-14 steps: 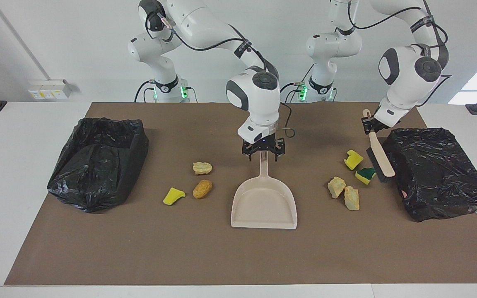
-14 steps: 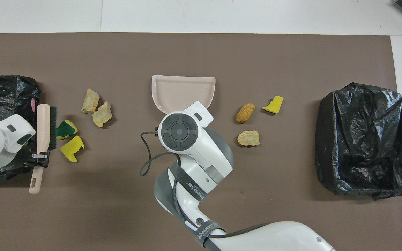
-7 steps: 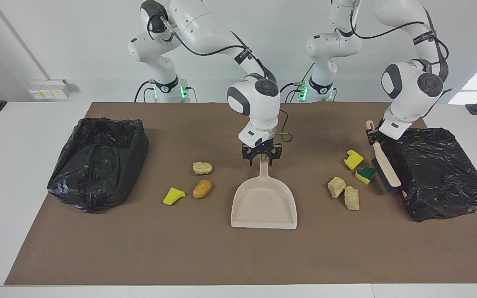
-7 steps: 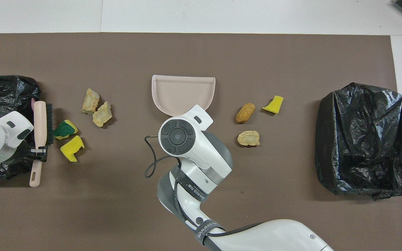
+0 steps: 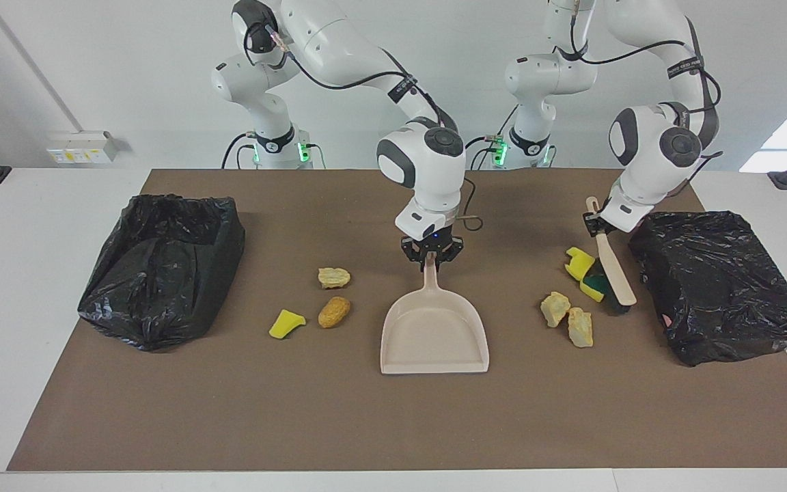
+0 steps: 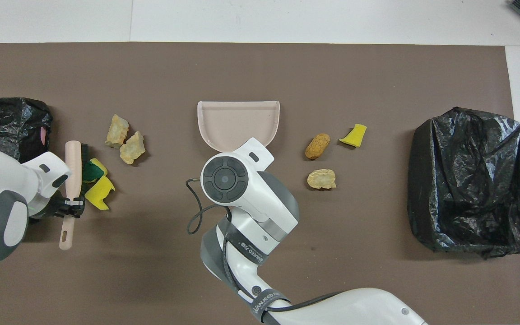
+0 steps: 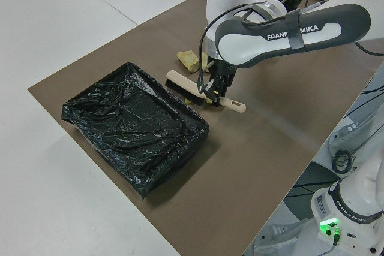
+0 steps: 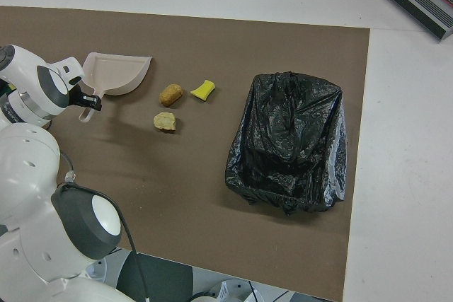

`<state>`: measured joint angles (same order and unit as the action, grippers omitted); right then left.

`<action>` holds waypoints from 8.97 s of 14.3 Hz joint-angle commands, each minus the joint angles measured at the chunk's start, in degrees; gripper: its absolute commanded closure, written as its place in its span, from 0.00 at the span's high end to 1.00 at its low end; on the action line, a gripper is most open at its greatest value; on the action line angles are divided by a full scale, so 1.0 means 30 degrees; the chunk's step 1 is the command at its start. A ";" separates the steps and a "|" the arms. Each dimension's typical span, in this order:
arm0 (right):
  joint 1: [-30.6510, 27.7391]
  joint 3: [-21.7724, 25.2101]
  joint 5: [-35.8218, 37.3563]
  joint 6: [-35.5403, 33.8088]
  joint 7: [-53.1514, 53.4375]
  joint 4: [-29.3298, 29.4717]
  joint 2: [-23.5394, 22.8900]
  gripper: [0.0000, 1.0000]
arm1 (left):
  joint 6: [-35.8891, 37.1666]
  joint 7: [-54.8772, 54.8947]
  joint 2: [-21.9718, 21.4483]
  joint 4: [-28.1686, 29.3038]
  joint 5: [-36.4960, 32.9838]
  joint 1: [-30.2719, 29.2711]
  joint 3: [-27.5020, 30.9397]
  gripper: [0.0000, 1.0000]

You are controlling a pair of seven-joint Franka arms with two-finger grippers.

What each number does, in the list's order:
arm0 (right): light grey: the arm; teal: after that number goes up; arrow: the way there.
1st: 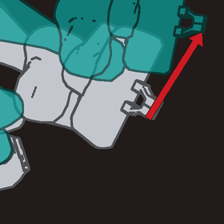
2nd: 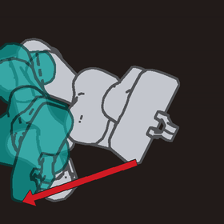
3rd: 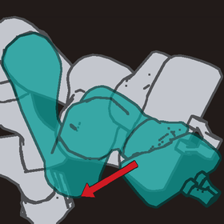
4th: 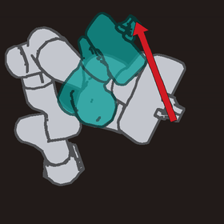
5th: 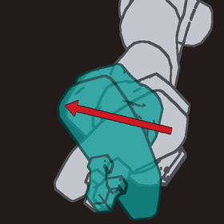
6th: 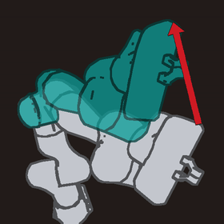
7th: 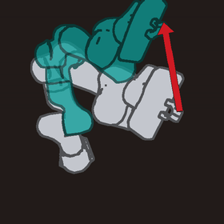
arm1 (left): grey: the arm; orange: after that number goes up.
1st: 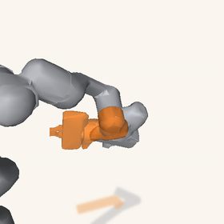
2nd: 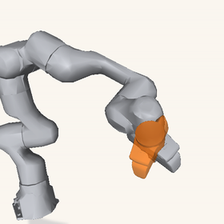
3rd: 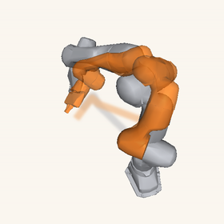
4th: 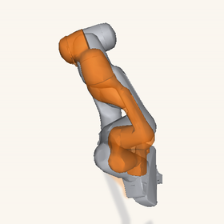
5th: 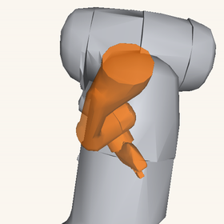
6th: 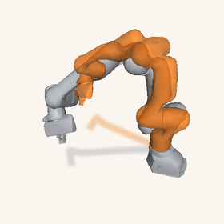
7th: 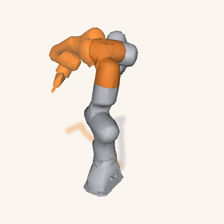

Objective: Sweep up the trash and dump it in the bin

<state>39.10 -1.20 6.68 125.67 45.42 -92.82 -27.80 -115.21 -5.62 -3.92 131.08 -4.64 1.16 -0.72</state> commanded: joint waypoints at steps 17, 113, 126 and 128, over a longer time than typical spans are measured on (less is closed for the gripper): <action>-0.2690 -0.0098 -0.1551 -0.5879 -2.7995 -0.0994 0.2819 0.00 | 0.0791 0.0898 0.0074 -0.2681 0.0198 -0.0326 0.0297 0.00; -1.0244 -0.0098 -0.3427 -0.8724 -4.2146 -0.0556 0.6275 0.00 | -0.2018 -1.3094 -0.3324 0.2771 0.3625 1.5224 0.0268 0.00; -1.8214 0.0166 -0.2084 -0.9488 -4.7886 -0.0760 0.7859 0.00 | -0.3782 -1.3390 -0.1826 0.3387 0.4592 1.7192 0.0210 0.00; -1.9354 0.0166 -0.0622 -0.9109 -4.8185 -0.0731 0.7859 0.00 | -0.4423 -1.3361 -0.1681 0.3476 0.4563 1.7221 0.0210 0.00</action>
<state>-16.15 0.05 1.84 97.25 -97.24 -94.44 -5.30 -125.54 -45.16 -8.66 140.08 8.27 51.55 -0.95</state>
